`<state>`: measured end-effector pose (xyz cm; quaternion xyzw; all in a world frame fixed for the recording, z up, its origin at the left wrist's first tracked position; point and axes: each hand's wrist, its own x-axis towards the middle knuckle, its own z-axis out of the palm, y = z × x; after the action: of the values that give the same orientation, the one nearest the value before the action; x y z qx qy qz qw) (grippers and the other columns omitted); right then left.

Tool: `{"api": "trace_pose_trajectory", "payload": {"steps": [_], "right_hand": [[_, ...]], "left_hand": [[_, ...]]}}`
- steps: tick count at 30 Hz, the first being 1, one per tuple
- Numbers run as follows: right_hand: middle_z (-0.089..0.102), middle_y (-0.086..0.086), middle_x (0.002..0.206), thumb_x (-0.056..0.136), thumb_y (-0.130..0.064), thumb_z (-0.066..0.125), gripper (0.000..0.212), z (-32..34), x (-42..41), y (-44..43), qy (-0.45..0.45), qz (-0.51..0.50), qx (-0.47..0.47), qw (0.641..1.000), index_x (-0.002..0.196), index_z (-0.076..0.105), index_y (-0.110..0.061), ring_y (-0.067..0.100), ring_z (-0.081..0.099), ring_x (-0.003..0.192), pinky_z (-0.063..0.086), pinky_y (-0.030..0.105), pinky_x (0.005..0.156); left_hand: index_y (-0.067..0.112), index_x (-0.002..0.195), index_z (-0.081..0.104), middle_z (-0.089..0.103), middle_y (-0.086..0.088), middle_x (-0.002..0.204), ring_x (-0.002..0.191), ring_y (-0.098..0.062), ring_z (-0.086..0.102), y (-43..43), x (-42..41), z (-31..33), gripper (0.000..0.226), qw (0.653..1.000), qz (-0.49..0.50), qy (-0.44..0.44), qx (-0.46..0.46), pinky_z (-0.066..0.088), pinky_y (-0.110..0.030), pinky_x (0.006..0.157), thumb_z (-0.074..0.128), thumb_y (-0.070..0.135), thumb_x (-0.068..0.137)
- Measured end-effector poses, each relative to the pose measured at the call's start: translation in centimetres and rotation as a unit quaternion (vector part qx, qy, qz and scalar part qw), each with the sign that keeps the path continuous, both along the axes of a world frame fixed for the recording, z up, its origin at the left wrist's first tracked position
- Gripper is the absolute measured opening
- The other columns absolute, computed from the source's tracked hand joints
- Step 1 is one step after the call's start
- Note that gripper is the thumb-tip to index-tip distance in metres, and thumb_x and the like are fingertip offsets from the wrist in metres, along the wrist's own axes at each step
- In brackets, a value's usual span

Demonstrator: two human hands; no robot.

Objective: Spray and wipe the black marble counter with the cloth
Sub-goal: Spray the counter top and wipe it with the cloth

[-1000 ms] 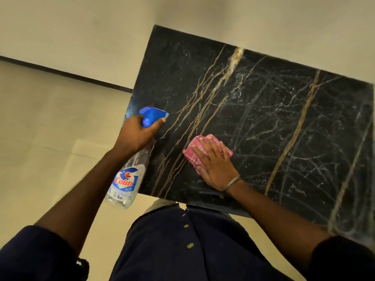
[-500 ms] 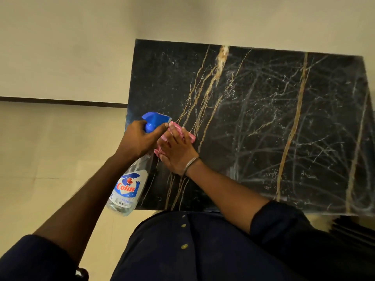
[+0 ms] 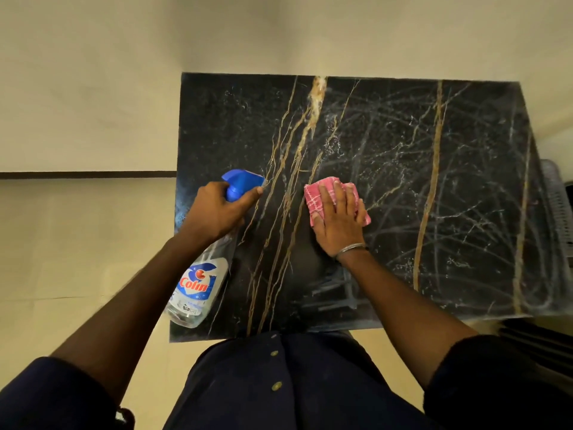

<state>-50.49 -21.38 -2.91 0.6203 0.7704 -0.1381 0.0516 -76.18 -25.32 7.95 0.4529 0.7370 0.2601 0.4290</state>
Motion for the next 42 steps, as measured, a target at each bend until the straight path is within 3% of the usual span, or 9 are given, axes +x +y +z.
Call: {"api": "trace_pose_trajectory", "payload": {"steps": [6, 14, 18, 22, 27, 32, 37, 40, 42], "right_hand": [[-0.008, 0.010, 0.165, 0.097, -0.050, 0.023, 0.068, 0.3, -8.9, 0.3, 0.022, 0.076, -0.044, 0.996, 0.158, 0.000, -0.029, 0.036, -0.013, 0.150, -0.008, 0.059, 0.117], [0.012, 0.009, 0.164, 0.099, -0.046, 0.031, 0.062, 0.4, -12.5, 1.3, 0.029, 0.171, -0.009, 0.985, 0.155, 0.017, -0.022, 0.032, 0.003, 0.152, 0.008, 0.057, 0.119], [0.009, 0.007, 0.165, 0.099, -0.052, 0.020, 0.063, -0.3, -4.8, 4.3, 0.016, 0.059, 0.002, 0.998, 0.157, 0.009, -0.030, 0.031, 0.001, 0.152, 0.006, 0.056, 0.120], [0.007, 0.010, 0.165, 0.092, -0.052, 0.015, 0.072, 0.3, 3.0, 7.5, -0.017, -0.073, 0.009, 0.997, 0.158, 0.010, -0.025, 0.035, 0.003, 0.151, 0.008, 0.059, 0.119], [0.003, 0.016, 0.165, 0.088, -0.048, 0.017, 0.076, -0.2, -0.5, 7.8, -0.025, -0.150, 0.018, 0.988, 0.158, 0.008, -0.021, 0.041, 0.001, 0.150, 0.003, 0.062, 0.118], [-0.003, 0.014, 0.165, 0.099, -0.048, 0.028, 0.068, 0.2, -8.2, 7.2, 0.002, -0.002, 0.011, 1.000, 0.158, 0.002, -0.024, 0.039, -0.006, 0.150, -0.001, 0.062, 0.117], [0.033, 0.018, 0.155, 0.097, -0.038, 0.040, 0.053, 0.8, -14.3, 6.9, 0.000, 0.165, 0.024, 0.986, 0.143, 0.044, -0.012, 0.040, 0.022, 0.146, 0.023, 0.063, 0.111], [0.059, 0.014, 0.122, 0.097, -0.032, 0.042, 0.040, 1.9, -13.9, 9.0, 0.115, 0.167, 0.086, 0.976, 0.128, 0.054, -0.010, 0.031, 0.054, 0.113, 0.046, 0.051, 0.087], [0.063, 0.009, 0.105, 0.104, -0.034, 0.037, 0.039, 4.9, -13.0, 10.2, 0.345, -0.008, -0.059, 0.937, 0.131, 0.053, -0.011, 0.021, 0.058, 0.091, 0.051, 0.034, 0.075]], "left_hand": [[0.011, 0.092, 0.060, 0.065, -0.005, 0.069, 0.061, -0.016, 0.065, 0.2, -0.4, 0.3, 0.035, 0.999, 0.032, 0.006, 0.018, 0.048, -0.020, 0.059, 0.063, 0.046, 0.092], [0.017, 0.084, 0.058, 0.063, -0.003, 0.067, 0.062, -0.018, 0.065, 1.8, -0.7, 0.5, 0.031, 0.998, 0.049, 0.015, 0.034, 0.051, -0.024, 0.060, 0.065, 0.046, 0.091], [0.022, 0.081, 0.055, 0.063, 0.000, 0.065, 0.051, -0.006, 0.064, 3.4, -0.3, 0.2, 0.026, 0.999, 0.030, -0.017, 0.018, 0.047, -0.013, 0.051, 0.064, 0.044, 0.092], [0.017, 0.086, 0.058, 0.065, -0.006, 0.070, 0.062, -0.019, 0.066, 4.8, 0.4, -0.1, 0.029, 0.999, 0.027, -0.020, 0.005, 0.052, -0.026, 0.060, 0.064, 0.045, 0.091], [0.021, 0.080, 0.056, 0.066, -0.006, 0.068, 0.060, -0.019, 0.066, 6.0, 0.6, -0.2, 0.027, 0.999, 0.024, -0.020, 0.011, 0.055, -0.027, 0.061, 0.064, 0.044, 0.092], [0.017, 0.081, 0.060, 0.067, -0.008, 0.066, 0.059, -0.022, 0.067, 6.7, 0.5, -0.5, 0.031, 1.000, 0.022, -0.006, 0.007, 0.056, -0.032, 0.062, 0.065, 0.045, 0.092], [0.017, 0.081, 0.059, 0.066, -0.009, 0.066, 0.058, -0.019, 0.066, 7.0, -0.3, 0.0, 0.031, 0.998, 0.048, 0.013, 0.025, 0.054, -0.029, 0.060, 0.066, 0.046, 0.091], [0.013, 0.086, 0.060, 0.065, -0.004, 0.061, 0.047, -0.007, 0.063, 6.7, -1.0, 1.4, 0.033, 0.997, 0.069, 0.001, 0.031, 0.050, -0.021, 0.052, 0.066, 0.045, 0.091], [0.007, 0.091, 0.064, 0.066, -0.005, 0.060, 0.045, -0.009, 0.064, 6.1, -1.5, 2.3, 0.039, 0.996, 0.082, -0.012, 0.036, 0.053, -0.021, 0.051, 0.066, 0.046, 0.091]]}}
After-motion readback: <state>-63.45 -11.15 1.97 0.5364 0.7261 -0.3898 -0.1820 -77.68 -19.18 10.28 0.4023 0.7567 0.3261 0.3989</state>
